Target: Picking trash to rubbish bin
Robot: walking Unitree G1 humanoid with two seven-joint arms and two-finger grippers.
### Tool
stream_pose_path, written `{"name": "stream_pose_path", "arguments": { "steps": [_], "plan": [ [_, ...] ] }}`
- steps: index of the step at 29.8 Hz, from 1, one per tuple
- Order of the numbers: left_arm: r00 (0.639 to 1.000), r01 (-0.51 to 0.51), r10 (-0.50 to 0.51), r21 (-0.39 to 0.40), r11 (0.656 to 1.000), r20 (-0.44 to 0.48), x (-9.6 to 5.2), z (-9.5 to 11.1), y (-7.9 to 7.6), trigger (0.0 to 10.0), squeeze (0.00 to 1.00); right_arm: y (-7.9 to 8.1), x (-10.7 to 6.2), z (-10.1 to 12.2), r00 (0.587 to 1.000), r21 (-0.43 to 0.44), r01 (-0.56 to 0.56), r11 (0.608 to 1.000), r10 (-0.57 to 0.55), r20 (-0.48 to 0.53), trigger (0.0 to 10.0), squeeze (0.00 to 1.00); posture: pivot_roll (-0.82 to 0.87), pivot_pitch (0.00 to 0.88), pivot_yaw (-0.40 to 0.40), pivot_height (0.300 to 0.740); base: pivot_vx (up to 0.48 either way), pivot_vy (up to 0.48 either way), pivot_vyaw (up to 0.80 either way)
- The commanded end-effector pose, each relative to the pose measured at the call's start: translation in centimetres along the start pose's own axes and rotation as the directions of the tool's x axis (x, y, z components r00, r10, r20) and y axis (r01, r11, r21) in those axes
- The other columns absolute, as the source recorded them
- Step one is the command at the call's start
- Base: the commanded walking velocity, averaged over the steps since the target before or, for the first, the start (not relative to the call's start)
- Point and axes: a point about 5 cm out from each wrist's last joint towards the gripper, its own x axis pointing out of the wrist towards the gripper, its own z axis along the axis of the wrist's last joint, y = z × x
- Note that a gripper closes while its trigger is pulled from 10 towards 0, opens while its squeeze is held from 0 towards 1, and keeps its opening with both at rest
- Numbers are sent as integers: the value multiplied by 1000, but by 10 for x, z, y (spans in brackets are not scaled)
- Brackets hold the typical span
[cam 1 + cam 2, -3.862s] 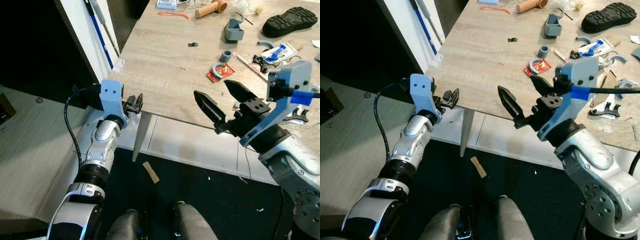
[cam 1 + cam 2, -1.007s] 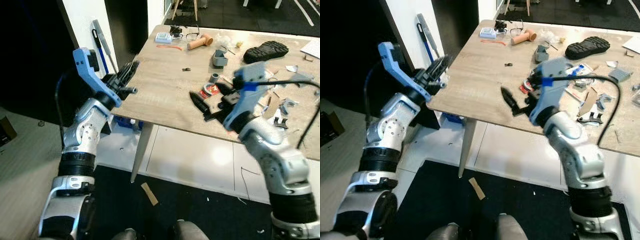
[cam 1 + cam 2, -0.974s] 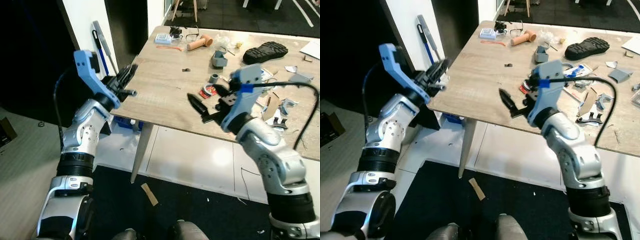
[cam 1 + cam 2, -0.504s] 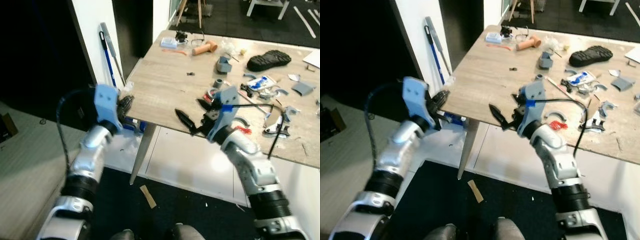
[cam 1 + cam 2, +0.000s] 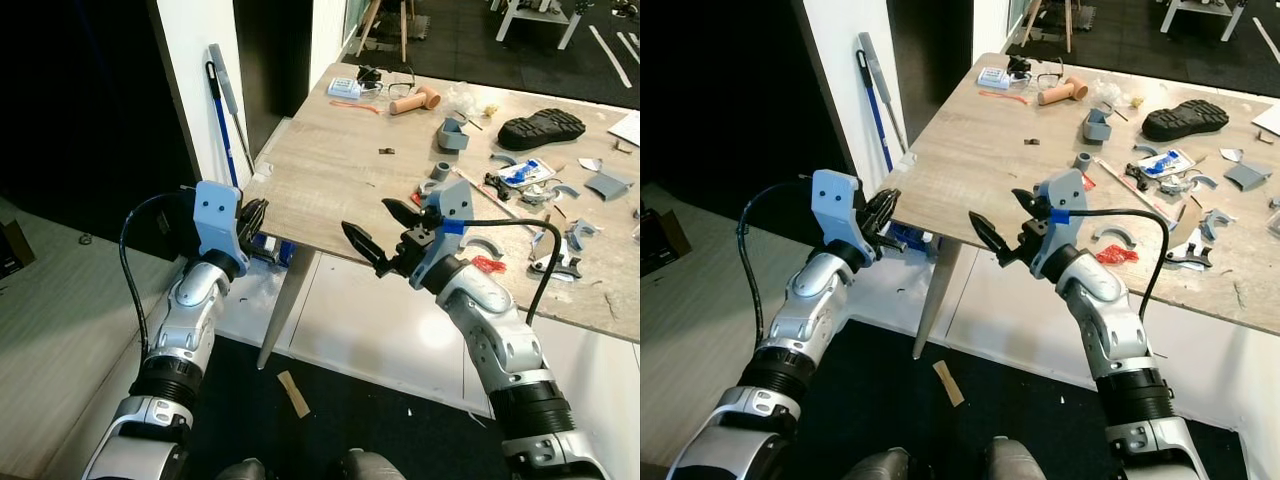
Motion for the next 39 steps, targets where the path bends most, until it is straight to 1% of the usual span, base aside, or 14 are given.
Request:
{"name": "stream_pose_path", "arguments": {
  "steps": [1, 3, 10, 15, 19, 24, 34, 38, 39],
  "plan": [
    [1000, 13, -13, -15, 1000, -1, 2, -3, -7, 10000, 0, -1, 1, 0, 1000, -23, -11, 1000, 11, -2, 10000, 0, -119, 0, 18, 740, 0, 0, 0],
    [1000, 24, -24, -6, 1000, 2, 1, -2, -9, 10000, 0, 1, -1, -1, 1000, -25, -8, 1000, 8, 3, 10000, 0, -126, 0, 34, 740, 0, 0, 0],
    [999, 46, -46, 7, 999, -9, -1, -3, -7, 10000, 0, 4, 0, -3, 1000, -31, -1, 1000, 1, 2, 10000, 0, -118, 0, 42, 740, 0, 0, 0],
    [998, 57, -56, 4, 998, -18, -3, -4, -4, 10000, 0, 9, 3, -3, 1000, -25, -22, 999, 23, 12, 10000, 0, -106, 0, 57, 740, 0, 0, 0],
    [997, 75, -74, 10, 997, -23, -2, -4, -5, 10000, 0, 10, 3, -4, 999, -24, -33, 999, 34, 17, 10000, 0, -109, 0, 65, 740, 0, 0, 0],
    [996, 88, -88, 4, 996, -27, -2, -4, -5, 10000, 0, 10, 4, -4, 999, -37, -31, 999, 32, 13, 10000, 0, -104, 0, 58, 740, 0, 0, 0],
    [995, 95, -95, -10, 995, -32, -2, -5, -6, 10000, 0, 10, 5, -3, 999, -26, -38, 999, 39, 10, 10000, 0, -100, 0, 57, 740, 0, 0, 0],
    [993, 113, -113, -11, 994, -37, -1, -5, -7, 10000, 0, 11, 6, -4, 999, -16, -51, 999, 51, -10, 10000, 0, -85, 0, 50, 740, 0, 0, 0],
    [992, 120, -120, -7, 993, -39, 0, -5, -8, 10000, 0, 11, 6, -5, 998, -13, -56, 998, 56, -22, 10000, 0, -84, 0, 49, 740, 0, 0, -800]
  ]
}}
